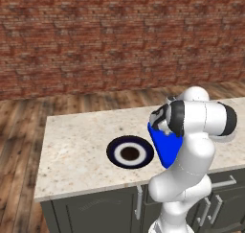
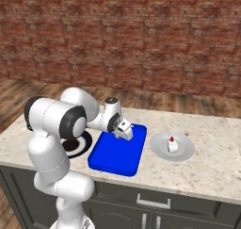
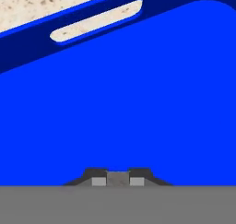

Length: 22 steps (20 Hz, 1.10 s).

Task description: Move the dessert items from the plate to the tray.

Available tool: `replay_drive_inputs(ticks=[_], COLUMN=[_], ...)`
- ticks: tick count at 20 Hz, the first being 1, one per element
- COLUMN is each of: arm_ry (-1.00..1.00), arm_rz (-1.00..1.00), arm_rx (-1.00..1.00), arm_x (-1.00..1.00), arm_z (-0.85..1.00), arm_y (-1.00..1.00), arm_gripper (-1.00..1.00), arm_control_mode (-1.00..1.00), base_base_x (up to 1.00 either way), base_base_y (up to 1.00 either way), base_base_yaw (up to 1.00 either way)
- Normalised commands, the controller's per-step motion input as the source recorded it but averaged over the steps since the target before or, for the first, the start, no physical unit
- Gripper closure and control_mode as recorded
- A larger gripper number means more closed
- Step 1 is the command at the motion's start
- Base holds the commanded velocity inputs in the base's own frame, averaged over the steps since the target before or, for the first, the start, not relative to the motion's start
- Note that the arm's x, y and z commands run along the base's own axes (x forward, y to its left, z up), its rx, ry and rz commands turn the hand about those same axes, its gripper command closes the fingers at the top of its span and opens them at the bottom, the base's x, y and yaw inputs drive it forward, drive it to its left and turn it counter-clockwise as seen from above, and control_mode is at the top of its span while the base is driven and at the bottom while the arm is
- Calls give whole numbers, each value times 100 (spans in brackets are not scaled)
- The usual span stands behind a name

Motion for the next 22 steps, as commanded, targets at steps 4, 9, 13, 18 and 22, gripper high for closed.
replay_drive_inputs(ticks=[4, 9, 13, 18, 22], arm_ry=[-3, 0, 0, 3, 1], arm_rz=[0, 0, 0, 0, 0], arm_rx=[0, 0, 0, -1, 0], arm_x=[7, 2, 0, 1, 0], arm_z=[-4, 0, 0, 13, 51], arm_y=[-5, 0, 0, -2, -2], arm_gripper=[100, -100, -100, -100, -100], arm_control_mode=[-100, -100, -100, -100, -100], base_base_x=[0, 0, 0, 0, 0], base_base_y=[0, 0, 0, 0, 0], base_base_yaw=[0, 0, 0, 0, 0])
